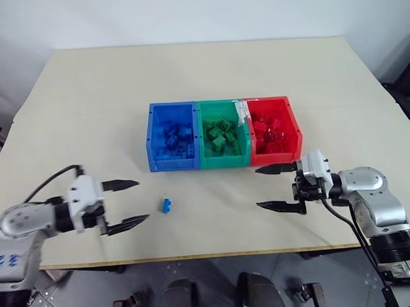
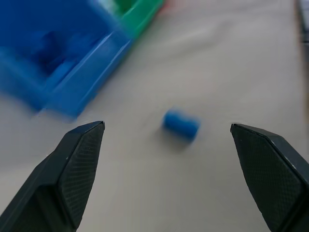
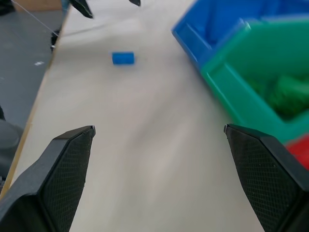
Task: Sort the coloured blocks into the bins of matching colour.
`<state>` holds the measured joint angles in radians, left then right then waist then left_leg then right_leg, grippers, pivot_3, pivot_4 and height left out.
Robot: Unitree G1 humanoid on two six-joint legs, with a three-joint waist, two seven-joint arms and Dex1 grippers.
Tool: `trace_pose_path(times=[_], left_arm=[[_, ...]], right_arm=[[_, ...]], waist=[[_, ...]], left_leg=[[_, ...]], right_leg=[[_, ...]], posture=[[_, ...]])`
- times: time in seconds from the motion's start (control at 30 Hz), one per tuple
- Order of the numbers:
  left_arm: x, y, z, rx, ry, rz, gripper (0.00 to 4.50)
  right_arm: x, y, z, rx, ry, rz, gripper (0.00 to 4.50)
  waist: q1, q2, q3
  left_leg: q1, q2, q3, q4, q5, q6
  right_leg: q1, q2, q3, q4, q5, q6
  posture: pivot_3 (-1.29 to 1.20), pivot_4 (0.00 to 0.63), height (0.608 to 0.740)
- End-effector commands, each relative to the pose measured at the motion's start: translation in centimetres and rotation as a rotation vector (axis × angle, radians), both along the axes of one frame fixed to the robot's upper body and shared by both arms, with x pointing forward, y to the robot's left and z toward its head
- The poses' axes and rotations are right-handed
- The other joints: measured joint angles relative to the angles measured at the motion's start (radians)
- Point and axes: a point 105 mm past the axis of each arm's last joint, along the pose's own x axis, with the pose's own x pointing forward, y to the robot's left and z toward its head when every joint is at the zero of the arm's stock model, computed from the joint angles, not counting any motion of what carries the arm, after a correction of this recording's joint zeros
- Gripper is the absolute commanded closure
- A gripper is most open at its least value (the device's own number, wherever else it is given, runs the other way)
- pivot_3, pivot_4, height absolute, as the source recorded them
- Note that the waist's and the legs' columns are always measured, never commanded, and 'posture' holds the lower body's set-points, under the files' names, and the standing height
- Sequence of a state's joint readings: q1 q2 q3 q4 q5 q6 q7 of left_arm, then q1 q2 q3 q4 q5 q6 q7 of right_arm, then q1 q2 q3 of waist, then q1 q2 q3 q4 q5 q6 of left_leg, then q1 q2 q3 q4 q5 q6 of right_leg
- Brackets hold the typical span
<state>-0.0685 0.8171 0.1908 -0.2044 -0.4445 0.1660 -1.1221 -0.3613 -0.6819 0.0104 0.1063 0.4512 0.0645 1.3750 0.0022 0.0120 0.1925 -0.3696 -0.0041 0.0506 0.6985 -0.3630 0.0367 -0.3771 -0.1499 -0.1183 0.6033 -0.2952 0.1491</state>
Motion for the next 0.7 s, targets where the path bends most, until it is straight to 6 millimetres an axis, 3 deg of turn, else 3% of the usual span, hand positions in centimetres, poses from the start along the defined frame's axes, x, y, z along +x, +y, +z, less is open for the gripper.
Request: trace_pose_path(times=[0.03,0.2,0.5,0.6,0.7], left_arm=[[0.4,-2.1,-1.2,0.089,0.019,-0.095,0.06],[2.9,-2.5,-3.2,0.169,0.057,-0.084,0.06],[3.5,-2.7,-4.7,0.216,0.086,-0.116,0.06],[3.6,-2.6,-5.1,0.228,0.094,-0.114,0.63],[3.6,-2.1,-5.4,0.247,0.1,-0.104,1.49]], right_arm=[[-0.4,-1.3,0.6,-0.002,-0.02,-0.027,0.0],[-1.2,-1.8,-0.3,-0.018,-0.005,-0.051,0.0],[-2.0,-2.1,-0.5,-0.009,-0.006,-0.093,0.0],[-2.0,-2.0,-0.4,-0.009,-0.009,-0.099,0.0],[-2.0,-1.9,-0.3,-0.008,-0.013,-0.101,0.0]], waist=[[-0.001,0.0,0.0],[-0.002,0.0,0.0],[0.003,0.0,0.0],[0.007,0.0,0.0],[0.012,0.0,0.0]], left_leg=[[0.0,0.0,0.0,0.0,0.0,0.0],[0.0,0.0,0.002,0.0,0.0,0.0],[0.0,0.0,0.002,0.001,0.0,0.0],[0.0,0.0,0.002,0.001,0.0,0.0],[0.001,0.0,0.002,0.001,0.0,0.0]], right_leg=[[0.0,0.0,0.0,0.0,0.0,0.0],[0.0,0.001,0.0,0.0,0.0,0.0],[0.0,0.001,0.001,0.0,0.0,0.0],[0.0,0.001,0.001,0.0,0.0,0.0],[0.0,0.001,0.001,0.0,0.0,0.0]], posture=[[0.0,0.15,0.74],[0.0,0.15,0.74],[0.0,0.15,0.74],[0.0,0.15,0.74],[0.0,0.15,0.74]])
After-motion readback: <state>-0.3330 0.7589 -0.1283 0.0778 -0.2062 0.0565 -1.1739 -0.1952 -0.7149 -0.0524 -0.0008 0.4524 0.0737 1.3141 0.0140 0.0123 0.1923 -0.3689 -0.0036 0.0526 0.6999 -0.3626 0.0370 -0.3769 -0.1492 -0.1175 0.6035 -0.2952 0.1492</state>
